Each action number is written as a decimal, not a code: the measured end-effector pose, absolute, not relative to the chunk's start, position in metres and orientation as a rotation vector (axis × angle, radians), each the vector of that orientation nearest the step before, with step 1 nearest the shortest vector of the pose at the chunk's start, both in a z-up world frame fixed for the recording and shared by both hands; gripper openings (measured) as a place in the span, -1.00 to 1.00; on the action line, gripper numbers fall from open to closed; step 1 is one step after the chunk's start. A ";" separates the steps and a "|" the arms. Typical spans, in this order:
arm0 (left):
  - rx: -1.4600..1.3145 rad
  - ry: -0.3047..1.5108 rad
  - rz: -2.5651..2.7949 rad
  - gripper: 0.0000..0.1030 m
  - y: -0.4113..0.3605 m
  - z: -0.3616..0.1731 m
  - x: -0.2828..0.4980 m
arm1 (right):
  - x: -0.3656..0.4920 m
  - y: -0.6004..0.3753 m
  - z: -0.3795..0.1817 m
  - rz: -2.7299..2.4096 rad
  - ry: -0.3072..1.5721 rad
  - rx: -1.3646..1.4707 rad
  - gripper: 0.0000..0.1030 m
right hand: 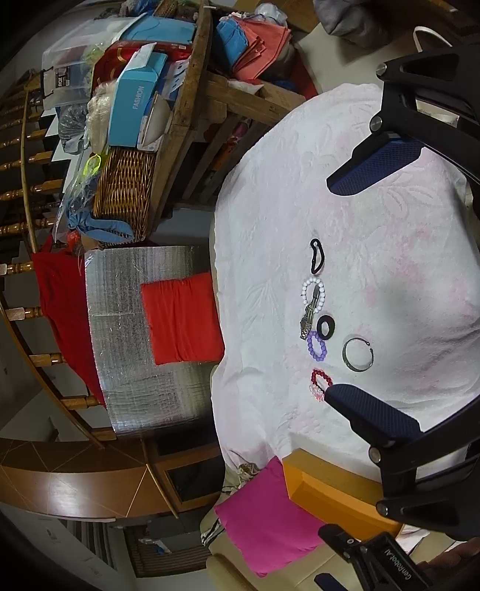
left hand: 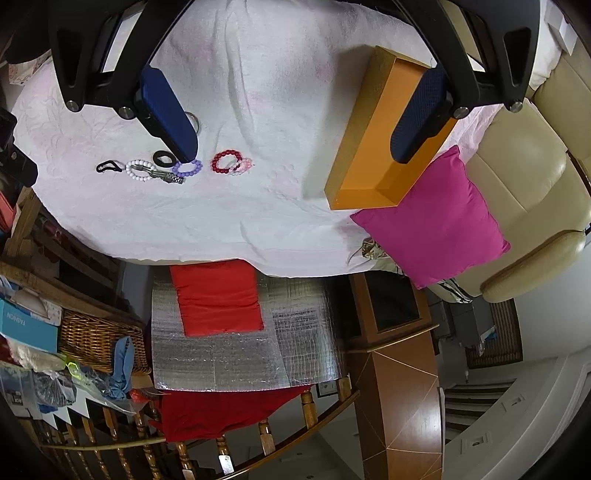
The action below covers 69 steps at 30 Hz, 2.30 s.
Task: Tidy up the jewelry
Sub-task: 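Move both tools toward the row of jewelry on the bed, then lower the left tool around the silver bangle while the right tool reaches the silver watch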
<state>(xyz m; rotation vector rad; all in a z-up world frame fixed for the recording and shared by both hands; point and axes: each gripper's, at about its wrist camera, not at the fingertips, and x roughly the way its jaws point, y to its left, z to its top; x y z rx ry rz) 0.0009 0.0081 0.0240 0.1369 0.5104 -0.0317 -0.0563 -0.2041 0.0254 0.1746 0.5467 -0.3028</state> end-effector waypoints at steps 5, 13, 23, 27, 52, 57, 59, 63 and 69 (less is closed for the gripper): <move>0.162 0.509 -0.033 1.00 0.003 0.020 0.003 | -0.052 -0.208 0.021 -0.305 0.555 0.186 1.00; 0.184 0.528 -0.039 1.00 -0.006 0.007 0.017 | -0.037 -0.221 0.010 -0.301 0.569 0.201 1.00; 0.210 0.672 -0.242 1.00 -0.037 -0.076 0.091 | 0.014 -0.307 -0.048 -0.160 0.595 0.384 1.00; 0.220 0.708 -0.310 1.00 -0.056 -0.112 0.118 | 0.045 -0.348 -0.081 -0.141 0.682 0.507 1.00; 0.217 0.971 -0.617 0.65 -0.114 -0.181 0.169 | 0.251 -0.291 -0.147 0.172 1.050 0.386 0.23; 0.223 0.952 -0.634 0.35 -0.112 -0.182 0.170 | 0.271 -0.293 -0.152 0.252 1.059 0.438 0.23; 0.225 0.946 -0.642 0.30 -0.110 -0.182 0.170 | 0.277 -0.294 -0.161 0.278 1.080 0.481 0.23; 0.219 0.939 -0.660 0.27 -0.111 -0.183 0.167 | 0.278 -0.297 -0.168 0.303 1.097 0.526 0.23; 0.200 0.933 -0.679 0.27 -0.106 -0.180 0.167 | 0.261 -0.292 -0.166 0.339 1.183 0.462 0.23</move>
